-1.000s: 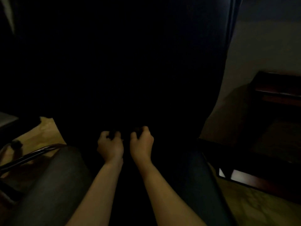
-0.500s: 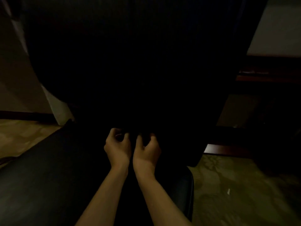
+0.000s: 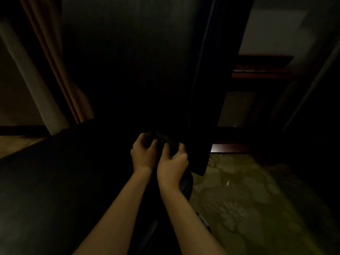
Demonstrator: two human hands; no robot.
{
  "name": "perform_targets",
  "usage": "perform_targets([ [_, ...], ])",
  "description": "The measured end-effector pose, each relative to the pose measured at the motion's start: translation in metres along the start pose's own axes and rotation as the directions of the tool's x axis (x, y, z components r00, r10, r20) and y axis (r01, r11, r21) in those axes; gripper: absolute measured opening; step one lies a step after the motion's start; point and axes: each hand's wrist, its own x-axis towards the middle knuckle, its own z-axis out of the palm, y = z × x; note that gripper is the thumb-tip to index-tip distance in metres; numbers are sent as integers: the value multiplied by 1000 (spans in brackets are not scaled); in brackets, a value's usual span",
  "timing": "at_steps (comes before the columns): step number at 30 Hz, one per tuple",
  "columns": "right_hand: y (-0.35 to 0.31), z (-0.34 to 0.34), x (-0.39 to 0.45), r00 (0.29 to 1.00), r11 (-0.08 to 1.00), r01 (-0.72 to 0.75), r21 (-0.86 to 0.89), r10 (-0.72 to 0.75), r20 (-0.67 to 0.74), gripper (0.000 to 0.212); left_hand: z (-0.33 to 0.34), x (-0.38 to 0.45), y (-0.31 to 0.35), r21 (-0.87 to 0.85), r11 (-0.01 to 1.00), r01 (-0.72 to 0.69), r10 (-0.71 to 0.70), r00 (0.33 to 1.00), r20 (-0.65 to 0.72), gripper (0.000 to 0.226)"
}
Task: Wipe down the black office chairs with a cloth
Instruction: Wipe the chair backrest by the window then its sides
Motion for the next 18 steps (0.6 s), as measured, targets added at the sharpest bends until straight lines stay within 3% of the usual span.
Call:
perform_targets([
  [5, 4, -62, -15, 998, 996, -15, 89, 21, -66, 5, 15, -65, 14, -86, 993, -86, 89, 995, 39, 13],
  [7, 8, -84, -20, 996, 993, -14, 121, 25, -91, 8, 23, -87, 14, -68, 991, -118, 122, 991, 61, 13],
  [10, 19, -115, -15, 992, 998, 8, 67, 0, -123, 13, 40, -106, 15, 31, 981, -189, 185, 977, 108, 10],
  [15, 35, -129, 13, 988, 974, 155, -163, -150, 45, 9, 52, -107, 14, 149, 970, -194, 178, 978, 111, 10],
  [18, 45, -124, 29, 977, 951, 210, -227, -194, 88, 19, 44, -100, 20, 406, 882, -238, 195, 970, 145, 19],
])
